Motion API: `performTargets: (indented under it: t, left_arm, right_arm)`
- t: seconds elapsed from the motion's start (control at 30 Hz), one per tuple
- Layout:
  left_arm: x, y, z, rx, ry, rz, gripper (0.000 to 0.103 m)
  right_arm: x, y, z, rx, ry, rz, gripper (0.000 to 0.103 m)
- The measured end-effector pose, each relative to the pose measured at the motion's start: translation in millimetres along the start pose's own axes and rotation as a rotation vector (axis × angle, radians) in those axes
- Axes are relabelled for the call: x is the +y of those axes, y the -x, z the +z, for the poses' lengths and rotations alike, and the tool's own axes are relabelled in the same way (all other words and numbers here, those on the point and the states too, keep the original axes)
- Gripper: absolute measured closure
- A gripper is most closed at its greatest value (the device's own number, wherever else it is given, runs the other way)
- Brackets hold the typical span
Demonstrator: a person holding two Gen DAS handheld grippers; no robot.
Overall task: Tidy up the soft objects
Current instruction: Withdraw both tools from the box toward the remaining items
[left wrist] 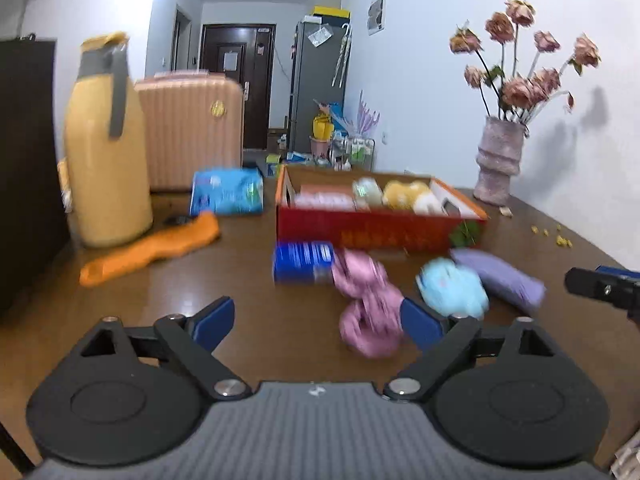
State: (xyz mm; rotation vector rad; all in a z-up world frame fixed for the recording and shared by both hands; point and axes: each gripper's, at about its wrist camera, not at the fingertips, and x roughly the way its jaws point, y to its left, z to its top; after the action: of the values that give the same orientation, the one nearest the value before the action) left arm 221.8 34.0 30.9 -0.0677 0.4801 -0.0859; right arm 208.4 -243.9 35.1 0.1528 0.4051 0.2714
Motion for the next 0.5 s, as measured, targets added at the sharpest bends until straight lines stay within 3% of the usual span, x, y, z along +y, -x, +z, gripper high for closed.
performTargets:
  t: [0.13,0.23,0.5]
  left_arm:
    - [-14,12,-27,0.085,-0.012,-0.042,0.01]
    - [-25,15,-27,0.067,-0.055,-0.048,0.01]
    - [-37,-9,-14,0.081,0.003,-0.137,0.011]
  right_arm:
    - [6,28,-32,0.029,0.029,-0.003,0.008]
    - [0,36,-34,0.037,0.025,-0.031,0.008]
    - [-21,18,-40,0.069,-0.043,-0.052,0.013]
